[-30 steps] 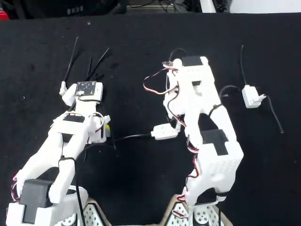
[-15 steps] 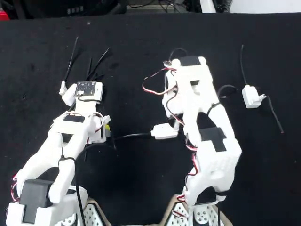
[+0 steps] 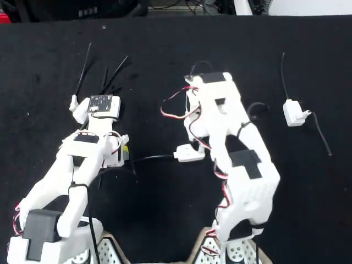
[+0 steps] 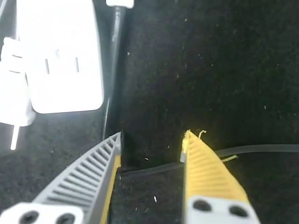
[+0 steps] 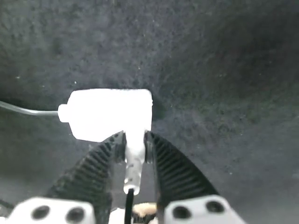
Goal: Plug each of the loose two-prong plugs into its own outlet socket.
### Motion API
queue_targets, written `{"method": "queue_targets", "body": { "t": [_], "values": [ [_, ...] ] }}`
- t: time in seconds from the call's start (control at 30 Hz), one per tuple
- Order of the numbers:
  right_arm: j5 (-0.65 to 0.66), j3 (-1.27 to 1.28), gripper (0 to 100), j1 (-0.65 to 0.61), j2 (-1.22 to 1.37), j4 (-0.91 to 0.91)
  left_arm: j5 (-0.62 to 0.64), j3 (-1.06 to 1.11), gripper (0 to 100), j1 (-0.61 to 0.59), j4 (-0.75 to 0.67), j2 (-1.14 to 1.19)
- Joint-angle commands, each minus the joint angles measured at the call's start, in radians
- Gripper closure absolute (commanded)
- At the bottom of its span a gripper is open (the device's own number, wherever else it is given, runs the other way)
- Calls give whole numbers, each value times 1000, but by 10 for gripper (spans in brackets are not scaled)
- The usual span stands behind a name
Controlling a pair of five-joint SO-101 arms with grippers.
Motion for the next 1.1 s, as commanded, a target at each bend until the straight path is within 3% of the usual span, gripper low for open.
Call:
{"method": "queue_targets", "body": {
  "t": [0.0, 0.2, 0.4, 0.53, 0.77, 0.93, 1.07],
  "values": [
    [-6, 81, 988, -23, -19, -104, 14, 1, 791, -4, -20, -17],
    [31, 128, 979, -54, -185, -133, 14, 1, 791, -4, -18, -17],
    [132, 79, 733, -167, -387, -35, 14, 1, 791, -4, -18, -17],
    [215, -33, 740, -186, -509, 37, 14, 1, 791, -4, -15, -17],
    [555, -174, 748, -186, -645, 132, 14, 1, 791, -27, -12, -17],
    [870, -182, 747, -189, -676, 164, 21, -58, 791, -170, 63, -18],
    [1049, -111, 747, -215, -625, 196, 63, -111, 791, -306, 132, -18]
  ]
}}
